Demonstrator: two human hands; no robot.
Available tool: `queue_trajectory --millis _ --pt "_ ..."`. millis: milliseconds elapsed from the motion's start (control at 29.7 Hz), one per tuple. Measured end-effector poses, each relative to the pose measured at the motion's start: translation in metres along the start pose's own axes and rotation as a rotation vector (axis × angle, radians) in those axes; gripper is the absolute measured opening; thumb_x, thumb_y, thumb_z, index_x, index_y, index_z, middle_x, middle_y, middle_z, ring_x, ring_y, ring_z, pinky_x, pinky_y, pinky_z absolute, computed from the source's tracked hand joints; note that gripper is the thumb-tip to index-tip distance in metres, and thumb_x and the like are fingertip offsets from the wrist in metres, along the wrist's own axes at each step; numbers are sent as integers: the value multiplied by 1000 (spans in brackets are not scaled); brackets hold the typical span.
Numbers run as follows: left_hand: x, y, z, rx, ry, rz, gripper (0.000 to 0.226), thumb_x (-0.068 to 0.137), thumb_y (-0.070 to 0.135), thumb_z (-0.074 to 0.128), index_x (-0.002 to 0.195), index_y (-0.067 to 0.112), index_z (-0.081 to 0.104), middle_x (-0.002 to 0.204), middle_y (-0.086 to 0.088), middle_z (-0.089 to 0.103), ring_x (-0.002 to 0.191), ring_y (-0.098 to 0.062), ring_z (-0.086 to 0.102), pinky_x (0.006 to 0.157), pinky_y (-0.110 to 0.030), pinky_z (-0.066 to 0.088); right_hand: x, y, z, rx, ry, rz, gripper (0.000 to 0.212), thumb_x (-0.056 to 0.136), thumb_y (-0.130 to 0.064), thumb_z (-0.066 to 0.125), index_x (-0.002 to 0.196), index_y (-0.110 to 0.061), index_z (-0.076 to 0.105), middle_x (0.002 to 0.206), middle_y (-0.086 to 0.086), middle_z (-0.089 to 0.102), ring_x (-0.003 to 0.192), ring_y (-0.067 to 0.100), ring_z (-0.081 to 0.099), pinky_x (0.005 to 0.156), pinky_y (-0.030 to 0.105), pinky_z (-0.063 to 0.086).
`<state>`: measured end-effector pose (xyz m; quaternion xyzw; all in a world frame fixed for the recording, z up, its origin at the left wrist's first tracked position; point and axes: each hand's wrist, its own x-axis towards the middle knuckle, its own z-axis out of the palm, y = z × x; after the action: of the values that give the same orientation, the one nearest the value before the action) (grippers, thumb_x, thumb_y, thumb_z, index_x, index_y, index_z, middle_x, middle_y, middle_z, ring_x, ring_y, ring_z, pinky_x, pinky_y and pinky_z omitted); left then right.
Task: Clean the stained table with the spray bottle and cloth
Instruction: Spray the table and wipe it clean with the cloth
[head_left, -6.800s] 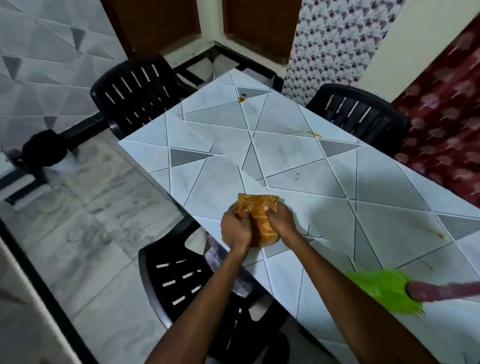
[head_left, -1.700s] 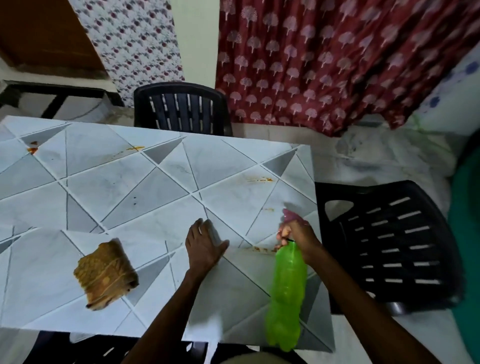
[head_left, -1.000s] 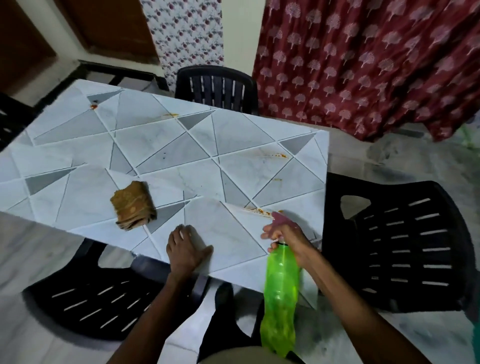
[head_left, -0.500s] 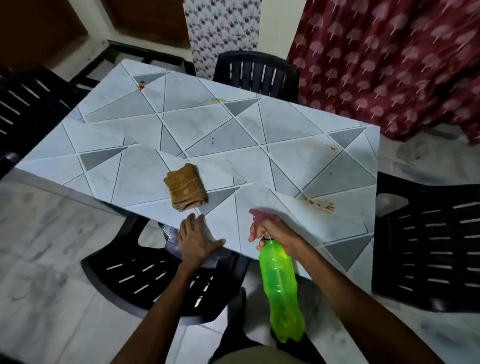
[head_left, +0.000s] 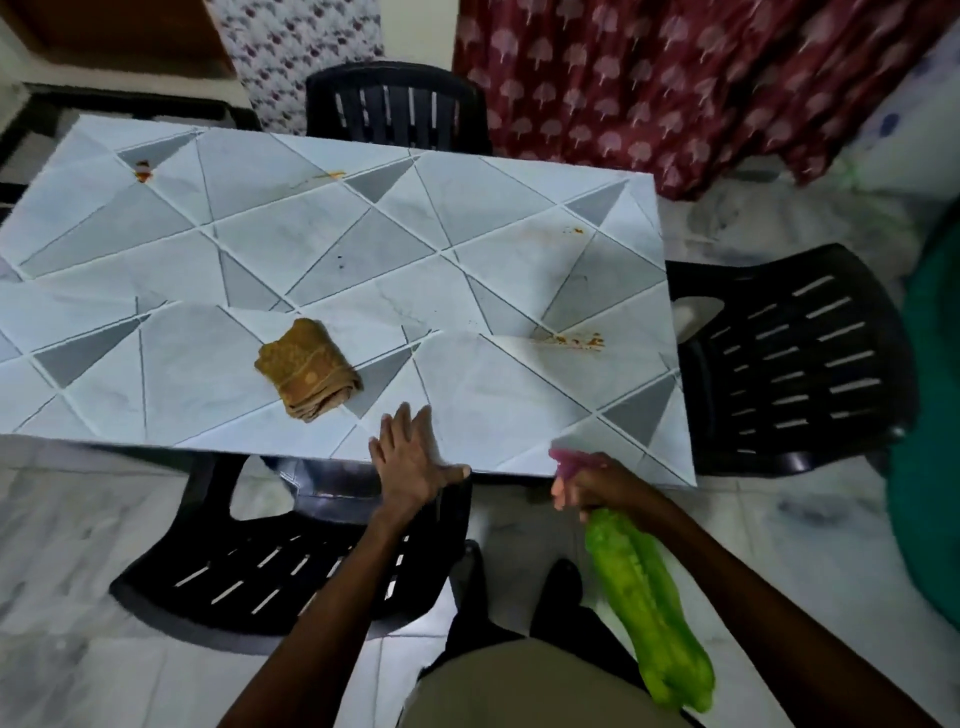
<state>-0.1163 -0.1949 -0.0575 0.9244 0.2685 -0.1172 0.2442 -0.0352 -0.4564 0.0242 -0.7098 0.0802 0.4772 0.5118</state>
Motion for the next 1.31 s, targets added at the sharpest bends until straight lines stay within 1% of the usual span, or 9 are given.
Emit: queue_trajectory --millis 169,337,438,506,640,809,978,1079,1315 --pt "-1 52 24 -2 -61 151 115 62 68 77 155 30 21 164 -5 8 151 -31 1 121 -52 9 -32 30 -59 132 241 13 53 83 18 38 125 -4 62 60 16 59 41 20 56 36 21 41" --pt "-5 101 50 17 -73 244 119 52 85 61 152 28 29 162 -7 16 149 -35 10 117 -55 16 -66 50 -115 304 396 -57 21 98 1 47 111 -7 61 73 18 61 49 21 54 37 22 43" --pt "-11 118 61 50 -93 251 119 50 86 50 152 27 30 161 -8 16 149 -35 10 116 -54 18 -72 58 -144 384 448 -83 26 88 13 41 107 23 55 63 19 60 34 18 48 36 20 40" --pt "-14 126 67 61 -89 247 117 51 87 46 150 27 30 160 -9 17 148 -34 11 115 -54 19 -73 58 -155 376 417 -84 35 84 15 41 116 23 53 58 15 60 39 20 51 39 22 43" --pt "-16 136 71 69 -81 174 108 63 72 71 150 24 30 161 -10 17 148 -33 11 116 -53 19 -68 41 -153 240 192 -78 57 79 15 47 128 -12 60 85 11 68 74 23 66 47 26 47" --pt "-19 133 61 35 13 78 109 58 75 66 147 19 35 158 -11 23 145 -34 19 113 -52 25 -45 19 -138 61 141 -144 62 73 10 50 130 -11 63 74 11 62 54 23 56 48 29 47" --pt "-10 119 29 -72 191 2 98 69 70 66 144 12 42 151 -15 35 140 -36 32 112 -49 31 -28 -49 -106 75 -6 -275 58 85 9 51 133 -23 59 98 -1 71 94 15 67 49 27 49" --pt "13 88 -1 -176 360 -28 85 70 65 45 129 5 57 131 -21 55 119 -43 52 98 -50 44 -4 -117 -65 107 -35 -446 52 88 10 56 131 -19 62 98 1 70 81 10 65 42 25 47" --pt "68 2 -59 -196 546 -119 43 85 33 56 115 3 60 112 -24 55 95 -44 57 79 -45 49 52 -244 44 66 -153 -834 58 87 4 58 124 -40 56 109 1 67 73 -2 60 50 21 51"
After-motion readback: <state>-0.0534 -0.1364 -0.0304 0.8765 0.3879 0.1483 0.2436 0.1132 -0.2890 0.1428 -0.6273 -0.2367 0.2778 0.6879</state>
